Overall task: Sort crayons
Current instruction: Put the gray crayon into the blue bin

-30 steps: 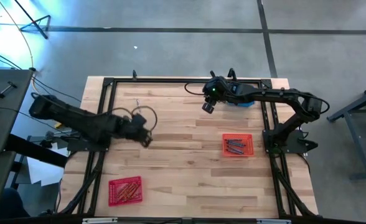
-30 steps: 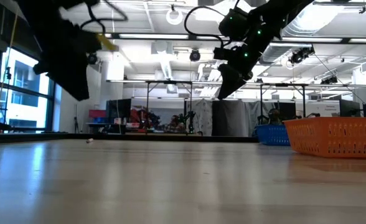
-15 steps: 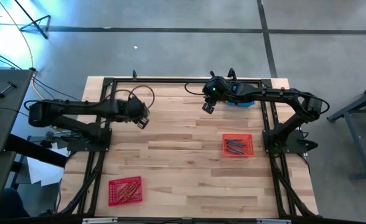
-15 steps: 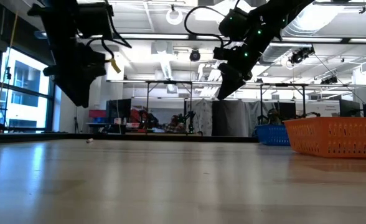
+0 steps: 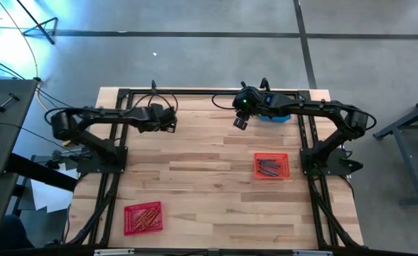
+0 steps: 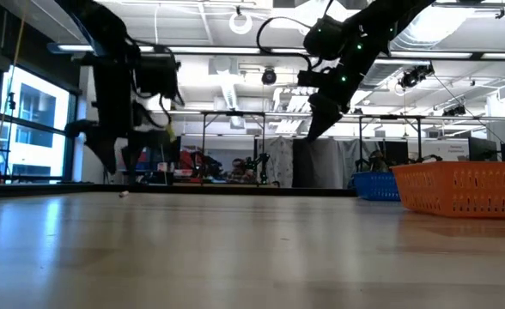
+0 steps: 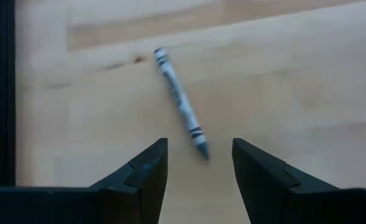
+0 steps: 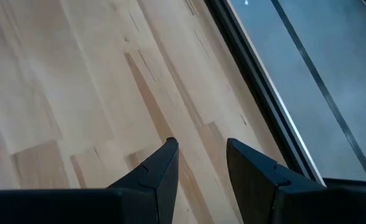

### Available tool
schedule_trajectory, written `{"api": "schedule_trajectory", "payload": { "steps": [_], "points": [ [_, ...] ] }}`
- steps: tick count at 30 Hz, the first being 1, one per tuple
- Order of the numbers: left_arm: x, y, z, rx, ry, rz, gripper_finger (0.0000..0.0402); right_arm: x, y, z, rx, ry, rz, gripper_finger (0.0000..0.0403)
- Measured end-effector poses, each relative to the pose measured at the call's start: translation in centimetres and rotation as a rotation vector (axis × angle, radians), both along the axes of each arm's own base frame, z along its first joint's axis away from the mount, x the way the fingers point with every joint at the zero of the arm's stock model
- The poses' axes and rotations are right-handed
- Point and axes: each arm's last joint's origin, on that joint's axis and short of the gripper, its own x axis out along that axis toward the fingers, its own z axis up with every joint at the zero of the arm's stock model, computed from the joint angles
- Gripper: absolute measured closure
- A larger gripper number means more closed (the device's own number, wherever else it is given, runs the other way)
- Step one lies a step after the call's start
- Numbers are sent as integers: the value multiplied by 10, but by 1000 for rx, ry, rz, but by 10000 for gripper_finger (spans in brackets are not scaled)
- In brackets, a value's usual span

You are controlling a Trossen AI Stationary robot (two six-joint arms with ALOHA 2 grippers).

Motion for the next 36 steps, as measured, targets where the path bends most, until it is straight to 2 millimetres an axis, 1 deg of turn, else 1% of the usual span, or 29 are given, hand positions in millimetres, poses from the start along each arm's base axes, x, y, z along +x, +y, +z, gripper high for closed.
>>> {"api": "schedule_trajectory", "payload": {
  "steps": [5, 9, 14, 20, 29, 32, 36],
  "points": [
    [3, 9, -22, -63, 33, 69, 238, -4, -4, -1, 9, 21, -14, 274],
    [9, 16, -31, -89, -5, 59, 238, -5, -6, -2, 12, 28, -22, 274],
    [12, 25, -32, -88, -58, 56, 238, -5, -6, -2, 12, 27, -21, 274],
    [7, 31, -33, -89, -52, 88, 238, -5, -6, -2, 12, 28, -21, 274],
    [-1, 43, -33, -82, -74, 184, 241, -5, -6, -2, 11, 27, -21, 274],
    [-2, 45, -33, -80, -71, 193, 256, -5, -6, -2, 11, 27, -21, 274],
    [0, 47, -39, -93, -64, 197, 292, -5, -6, -2, 11, 27, -21, 274]
  ]
}}
